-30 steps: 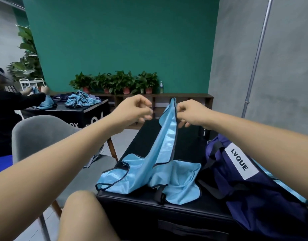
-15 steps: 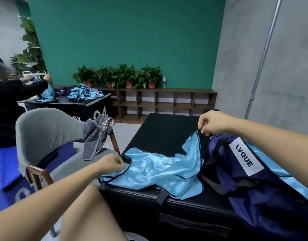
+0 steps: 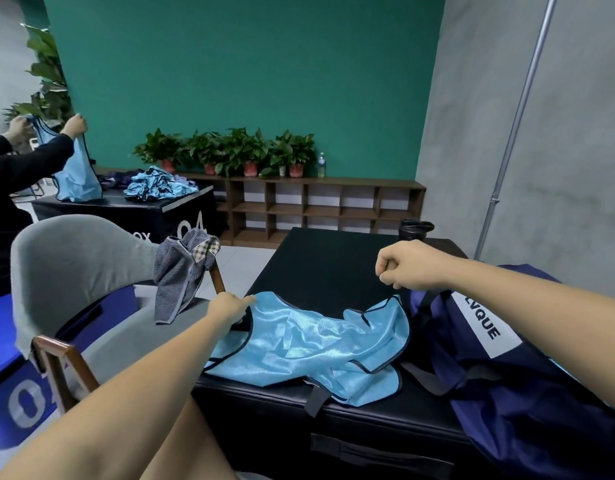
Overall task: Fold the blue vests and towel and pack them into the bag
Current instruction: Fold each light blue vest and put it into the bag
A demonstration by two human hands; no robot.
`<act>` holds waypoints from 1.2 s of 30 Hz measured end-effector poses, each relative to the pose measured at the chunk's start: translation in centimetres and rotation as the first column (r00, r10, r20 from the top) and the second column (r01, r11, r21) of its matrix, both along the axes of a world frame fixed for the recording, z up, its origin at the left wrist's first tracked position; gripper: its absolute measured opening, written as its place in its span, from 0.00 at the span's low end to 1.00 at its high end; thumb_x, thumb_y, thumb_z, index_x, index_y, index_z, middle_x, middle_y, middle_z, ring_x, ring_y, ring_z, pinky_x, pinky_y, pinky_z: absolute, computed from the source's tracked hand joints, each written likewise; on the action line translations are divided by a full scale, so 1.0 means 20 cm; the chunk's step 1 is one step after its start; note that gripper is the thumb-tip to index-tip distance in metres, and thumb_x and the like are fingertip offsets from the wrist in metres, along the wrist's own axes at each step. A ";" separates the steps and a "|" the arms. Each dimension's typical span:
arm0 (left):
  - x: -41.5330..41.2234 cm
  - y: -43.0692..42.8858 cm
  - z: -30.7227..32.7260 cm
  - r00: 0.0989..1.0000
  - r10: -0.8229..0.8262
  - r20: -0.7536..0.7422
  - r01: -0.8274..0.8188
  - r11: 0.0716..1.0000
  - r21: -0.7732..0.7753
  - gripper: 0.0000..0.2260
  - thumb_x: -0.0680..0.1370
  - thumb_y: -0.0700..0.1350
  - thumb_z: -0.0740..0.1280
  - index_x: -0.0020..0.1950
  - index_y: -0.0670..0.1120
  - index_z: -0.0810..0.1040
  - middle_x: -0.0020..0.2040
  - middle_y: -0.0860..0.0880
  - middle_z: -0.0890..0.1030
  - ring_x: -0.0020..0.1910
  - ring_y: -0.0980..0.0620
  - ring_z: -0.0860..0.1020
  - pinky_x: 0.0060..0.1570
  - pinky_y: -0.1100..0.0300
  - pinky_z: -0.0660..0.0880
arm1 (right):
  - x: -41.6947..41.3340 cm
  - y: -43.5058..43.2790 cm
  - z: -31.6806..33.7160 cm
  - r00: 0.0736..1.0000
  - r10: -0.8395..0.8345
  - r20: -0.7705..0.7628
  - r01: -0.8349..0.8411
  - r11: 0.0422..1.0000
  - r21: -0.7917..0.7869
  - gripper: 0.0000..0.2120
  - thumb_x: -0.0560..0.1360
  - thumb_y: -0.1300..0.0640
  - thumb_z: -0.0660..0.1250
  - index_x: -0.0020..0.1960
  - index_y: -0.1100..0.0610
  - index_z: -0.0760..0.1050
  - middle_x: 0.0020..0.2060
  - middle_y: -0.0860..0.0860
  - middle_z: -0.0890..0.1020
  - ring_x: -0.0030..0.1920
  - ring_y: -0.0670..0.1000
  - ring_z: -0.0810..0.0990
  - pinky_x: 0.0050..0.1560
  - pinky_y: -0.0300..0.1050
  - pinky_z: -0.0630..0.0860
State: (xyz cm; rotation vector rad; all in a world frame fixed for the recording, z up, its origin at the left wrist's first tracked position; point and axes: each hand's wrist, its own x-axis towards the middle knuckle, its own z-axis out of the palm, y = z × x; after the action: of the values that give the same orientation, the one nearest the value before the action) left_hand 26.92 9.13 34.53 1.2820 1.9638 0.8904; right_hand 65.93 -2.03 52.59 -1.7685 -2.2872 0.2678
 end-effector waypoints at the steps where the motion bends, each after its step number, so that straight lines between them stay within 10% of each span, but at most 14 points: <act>1: 0.00 0.02 0.00 1.000 -0.002 -0.004 0.002 1.000 -0.006 0.17 0.77 0.56 0.74 0.41 0.43 0.78 0.36 0.45 0.81 0.36 0.44 0.76 0.37 0.55 0.71 | 0.00 0.00 -0.01 1.000 0.004 -0.003 -0.004 1.000 -0.006 0.04 0.76 0.59 0.69 0.46 0.51 0.82 0.39 0.48 0.87 0.39 0.44 0.87 0.36 0.34 0.74; 13: 0.20 -0.09 0.49 0.926 -0.289 0.244 0.221 0.937 0.270 0.06 0.79 0.46 0.69 0.44 0.46 0.78 0.42 0.44 0.69 0.42 0.46 0.68 0.43 0.54 0.73 | -0.14 0.06 -0.08 0.961 -0.029 -0.275 0.006 0.996 -0.085 0.06 0.75 0.58 0.68 0.47 0.54 0.84 0.41 0.48 0.88 0.42 0.47 0.88 0.37 0.39 0.79; 24: 0.29 -0.37 0.94 0.749 -0.586 0.310 0.425 0.783 0.454 0.04 0.80 0.42 0.67 0.46 0.47 0.75 0.34 0.55 0.69 0.32 0.56 0.67 0.39 0.60 0.67 | -0.33 0.14 -0.06 0.692 -0.043 -0.721 -0.047 0.993 -0.104 0.14 0.81 0.42 0.71 0.58 0.51 0.84 0.54 0.46 0.88 0.55 0.46 0.87 0.63 0.50 0.82; 36: 0.31 -0.39 1.02 0.737 -0.585 0.339 0.364 0.766 0.529 0.06 0.79 0.45 0.69 0.51 0.46 0.74 0.35 0.52 0.68 0.33 0.52 0.65 0.36 0.57 0.66 | -0.48 -0.02 -0.05 0.779 0.030 -0.626 -0.053 0.998 -0.018 0.09 0.74 0.55 0.75 0.47 0.62 0.82 0.36 0.53 0.85 0.37 0.50 0.78 0.43 0.48 0.75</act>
State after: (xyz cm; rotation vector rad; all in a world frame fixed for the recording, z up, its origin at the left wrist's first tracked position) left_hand 33.16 1.32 54.93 1.5299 0.9754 1.2590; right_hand 56.39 -2.53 51.61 -1.3535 -1.8319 0.7816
